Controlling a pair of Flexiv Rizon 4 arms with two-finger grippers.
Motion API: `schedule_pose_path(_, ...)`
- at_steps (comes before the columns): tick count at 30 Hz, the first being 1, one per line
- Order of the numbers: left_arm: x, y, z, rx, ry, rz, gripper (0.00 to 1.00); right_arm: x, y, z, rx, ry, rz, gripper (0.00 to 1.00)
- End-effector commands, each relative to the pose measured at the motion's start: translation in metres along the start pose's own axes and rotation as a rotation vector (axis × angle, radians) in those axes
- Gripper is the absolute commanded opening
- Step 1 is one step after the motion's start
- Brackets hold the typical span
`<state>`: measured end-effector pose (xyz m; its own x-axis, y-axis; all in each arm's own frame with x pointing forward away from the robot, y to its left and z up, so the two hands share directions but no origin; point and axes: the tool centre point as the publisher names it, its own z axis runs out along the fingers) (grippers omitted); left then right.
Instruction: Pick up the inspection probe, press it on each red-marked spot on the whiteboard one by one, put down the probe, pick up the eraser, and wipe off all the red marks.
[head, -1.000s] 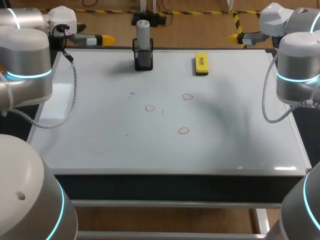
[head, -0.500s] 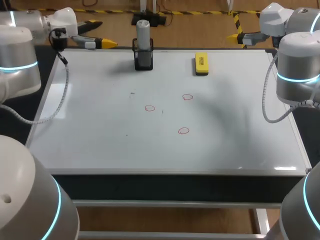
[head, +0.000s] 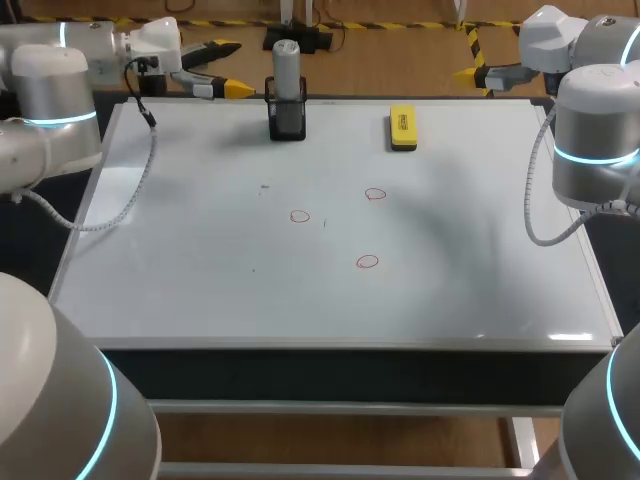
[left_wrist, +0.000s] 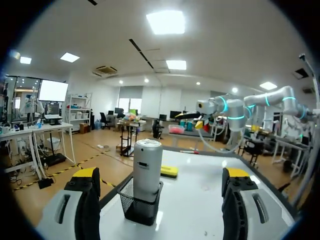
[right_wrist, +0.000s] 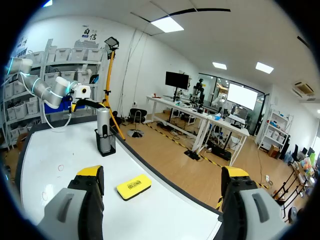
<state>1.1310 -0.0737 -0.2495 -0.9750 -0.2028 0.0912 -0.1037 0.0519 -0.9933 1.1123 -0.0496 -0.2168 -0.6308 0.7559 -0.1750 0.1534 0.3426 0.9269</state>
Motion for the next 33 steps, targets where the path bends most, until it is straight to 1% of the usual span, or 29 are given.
schedule_pose_path(1,-0.013,0.011,0.012,0.022,0.085,0.001,1.00,0.000,0.000,0.000,0.001,0.001,0.000,1.00)
schedule_pose_path(8,-0.023,0.017,0.029,0.058,0.109,0.001,1.00,0.000,0.000,0.000,0.001,0.001,0.000,1.00)
schedule_pose_path(15,-0.032,0.020,0.055,0.062,0.121,-0.004,1.00,0.000,0.000,0.000,0.001,0.001,0.000,1.00)
schedule_pose_path(19,-0.034,0.021,0.070,0.074,0.144,-0.006,1.00,0.000,0.000,0.000,0.001,0.001,0.000,1.00)
schedule_pose_path(20,-0.034,0.022,0.074,0.060,0.147,-0.004,1.00,0.000,0.000,0.000,0.001,0.001,0.000,1.00)
schedule_pose_path(23,-0.035,0.023,0.085,0.061,0.154,-0.010,1.00,0.000,0.000,0.000,0.001,0.001,0.000,1.00)
schedule_pose_path(33,-0.038,0.021,0.099,0.066,0.139,-0.038,1.00,0.000,0.000,0.000,0.001,0.001,0.000,1.00)
